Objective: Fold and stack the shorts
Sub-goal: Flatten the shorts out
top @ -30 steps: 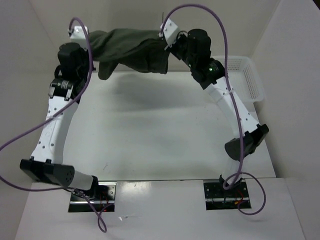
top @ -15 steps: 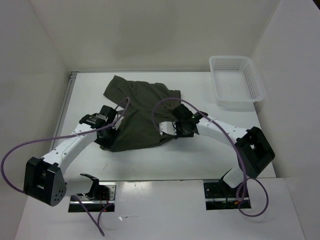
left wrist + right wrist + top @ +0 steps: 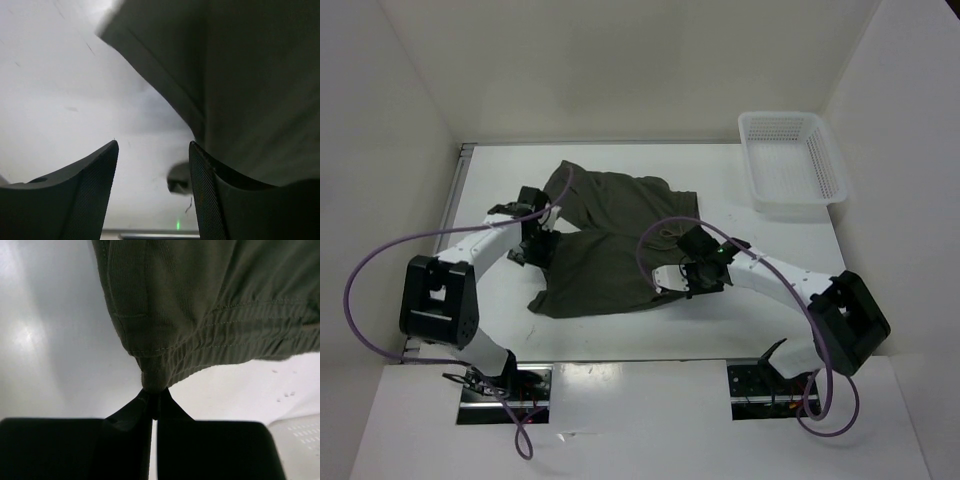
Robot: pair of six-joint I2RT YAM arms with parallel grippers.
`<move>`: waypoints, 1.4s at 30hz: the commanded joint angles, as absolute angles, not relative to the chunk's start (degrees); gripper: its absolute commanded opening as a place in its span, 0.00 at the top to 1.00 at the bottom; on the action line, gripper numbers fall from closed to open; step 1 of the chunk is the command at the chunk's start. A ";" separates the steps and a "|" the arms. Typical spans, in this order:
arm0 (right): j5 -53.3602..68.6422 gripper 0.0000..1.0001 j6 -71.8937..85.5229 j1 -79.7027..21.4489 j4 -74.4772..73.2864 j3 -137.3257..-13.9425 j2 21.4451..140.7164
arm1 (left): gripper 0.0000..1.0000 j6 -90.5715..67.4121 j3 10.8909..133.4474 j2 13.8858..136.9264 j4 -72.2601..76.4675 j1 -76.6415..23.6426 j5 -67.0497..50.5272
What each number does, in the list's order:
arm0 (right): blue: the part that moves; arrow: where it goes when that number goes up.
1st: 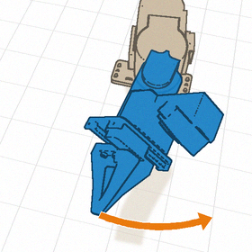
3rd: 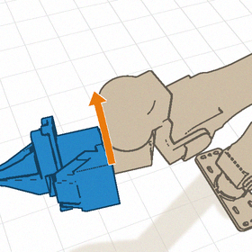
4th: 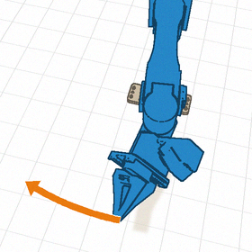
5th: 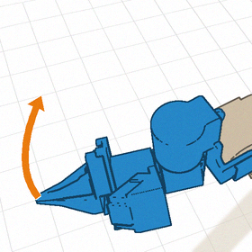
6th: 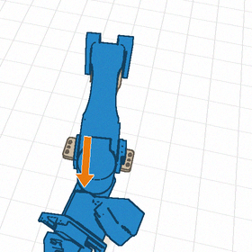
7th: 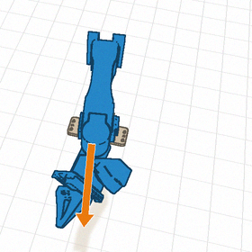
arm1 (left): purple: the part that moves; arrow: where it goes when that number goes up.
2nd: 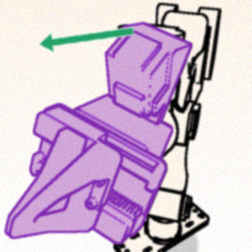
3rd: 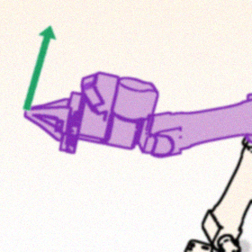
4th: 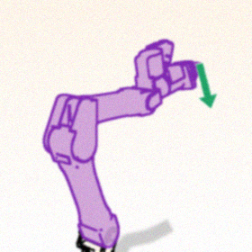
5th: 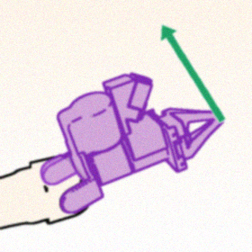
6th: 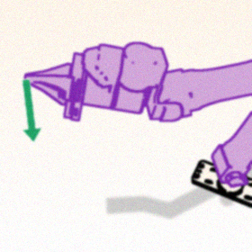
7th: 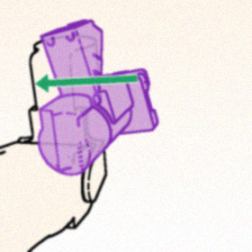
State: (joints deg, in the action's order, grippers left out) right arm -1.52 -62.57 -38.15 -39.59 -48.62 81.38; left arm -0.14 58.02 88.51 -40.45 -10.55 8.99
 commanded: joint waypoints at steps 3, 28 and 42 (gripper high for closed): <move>-1.67 1.00 -64.16 -38.41 -41.31 -45.09 78.13 | 0.35 0.00 70.20 95.96 -30.94 -1.68 2.05; -2.37 1.00 -64.69 -38.41 -35.33 -41.75 77.61 | 1.00 0.00 81.62 112.06 -26.46 -2.81 9.92; -2.38 0.92 -61.08 -38.41 -32.17 -43.95 77.61 | 0.32 0.00 66.77 91.99 -33.19 -8.51 9.17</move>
State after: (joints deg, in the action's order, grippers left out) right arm -2.33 -62.72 -38.15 -34.57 -42.39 79.09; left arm -0.19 74.19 102.69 -25.96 -5.76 12.60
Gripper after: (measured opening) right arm 0.078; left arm 0.675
